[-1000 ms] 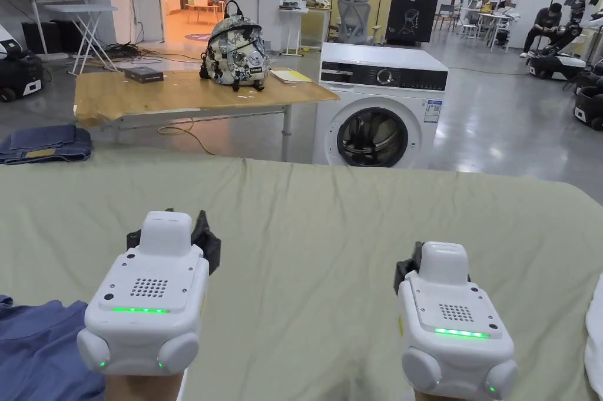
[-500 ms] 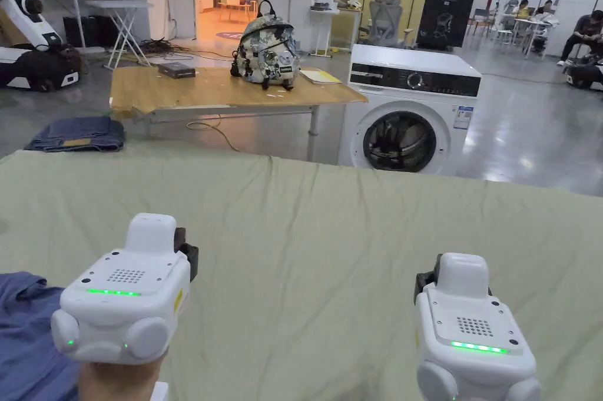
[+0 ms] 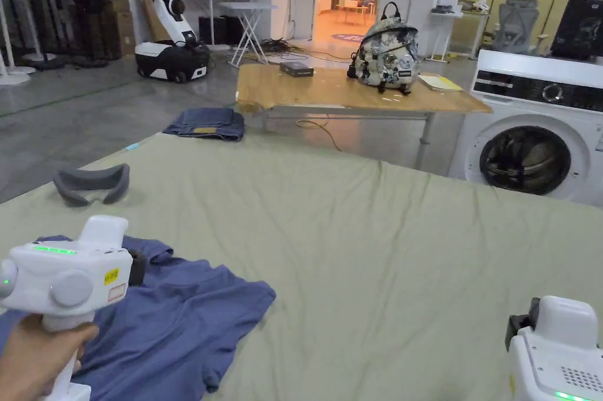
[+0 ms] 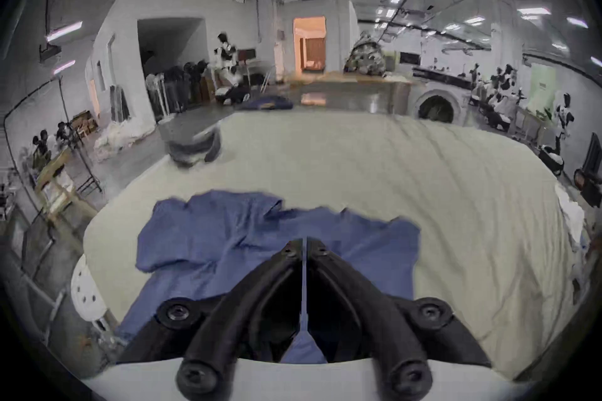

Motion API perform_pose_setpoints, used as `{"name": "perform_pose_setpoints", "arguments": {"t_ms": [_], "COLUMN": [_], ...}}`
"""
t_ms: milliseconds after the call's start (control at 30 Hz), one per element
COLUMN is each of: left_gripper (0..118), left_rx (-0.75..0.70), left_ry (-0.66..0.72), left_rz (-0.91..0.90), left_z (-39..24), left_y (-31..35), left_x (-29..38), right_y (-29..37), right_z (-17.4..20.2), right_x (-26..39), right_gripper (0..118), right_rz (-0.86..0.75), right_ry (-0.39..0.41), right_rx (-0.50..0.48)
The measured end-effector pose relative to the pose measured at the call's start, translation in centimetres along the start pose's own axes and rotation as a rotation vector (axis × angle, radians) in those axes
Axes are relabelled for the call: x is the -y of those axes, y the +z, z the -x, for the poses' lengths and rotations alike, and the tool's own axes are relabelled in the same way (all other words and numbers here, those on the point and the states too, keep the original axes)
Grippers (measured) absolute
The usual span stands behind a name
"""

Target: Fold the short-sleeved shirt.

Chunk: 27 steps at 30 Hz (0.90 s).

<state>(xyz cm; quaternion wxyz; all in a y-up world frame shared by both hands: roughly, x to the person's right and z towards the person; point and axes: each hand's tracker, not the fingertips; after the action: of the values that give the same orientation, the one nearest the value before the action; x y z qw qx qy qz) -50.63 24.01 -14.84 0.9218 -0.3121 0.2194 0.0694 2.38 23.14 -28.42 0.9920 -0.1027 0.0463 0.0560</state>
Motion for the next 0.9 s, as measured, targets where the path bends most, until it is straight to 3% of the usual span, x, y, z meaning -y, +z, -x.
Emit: {"name": "perform_pose_setpoints", "arguments": {"t_ms": [133, 267, 333, 367, 400, 467, 733, 800, 867, 900], "left_gripper": [0, 0, 18, 34, 58, 82, 83, 79, 57, 27], "left_rx": [0.078, 0.119, 0.103, 0.096, 0.084, 0.072, 0.029, 0.008, 0.020, 0.006], "left_ry": [0.062, 0.006, 0.011, 0.037, 0.067, 0.092, -0.005, -0.037, -0.037, -0.071], "left_rz": [0.225, 0.351, 0.351, 0.360, 0.361, 0.357, 0.491, 0.448, 0.425, 0.397], "left_z": [3.5, 4.4, 4.5, 4.8, 4.9, 5.0, 4.8, 2.9, 2.4, 3.4], "left_y": [-2.8, -5.7, -6.4, -6.8, -7.1, -7.6, -11.6, -8.0, -7.4, -8.5], "left_x": [0.7, 2.4, 2.8, 2.5, 2.6, 2.8, 5.0, 4.3, 4.3, 3.8], "right_y": [-0.5, -0.8, -0.9, -0.9, -0.9, -0.9, -0.9, -0.8, -0.7, -0.7], "right_z": [0.4, 0.7, 0.6, 0.6, 0.5, 0.3, 0.2, 0.3, 0.4, 0.5], "right_x": [0.6, 1.3, 1.7, 1.9, 2.0, 2.3, 3.2, 3.3, 3.4, 3.5], "right_gripper": [0, 0, 0, 0, 0, 0, 0, 0, 0, 0], "right_rz": [0.034, 0.058, 0.069, 0.074, 0.081, 0.092, 0.119, 0.123, 0.124, 0.125], "right_ry": [0.011, 0.038, 0.043, 0.044, 0.044, 0.043, 0.058, 0.059, 0.060, 0.061], "right_rx": [-0.010, -0.015, -0.020, -0.019, -0.018, -0.019, -0.017, -0.018, -0.020, -0.021]}}
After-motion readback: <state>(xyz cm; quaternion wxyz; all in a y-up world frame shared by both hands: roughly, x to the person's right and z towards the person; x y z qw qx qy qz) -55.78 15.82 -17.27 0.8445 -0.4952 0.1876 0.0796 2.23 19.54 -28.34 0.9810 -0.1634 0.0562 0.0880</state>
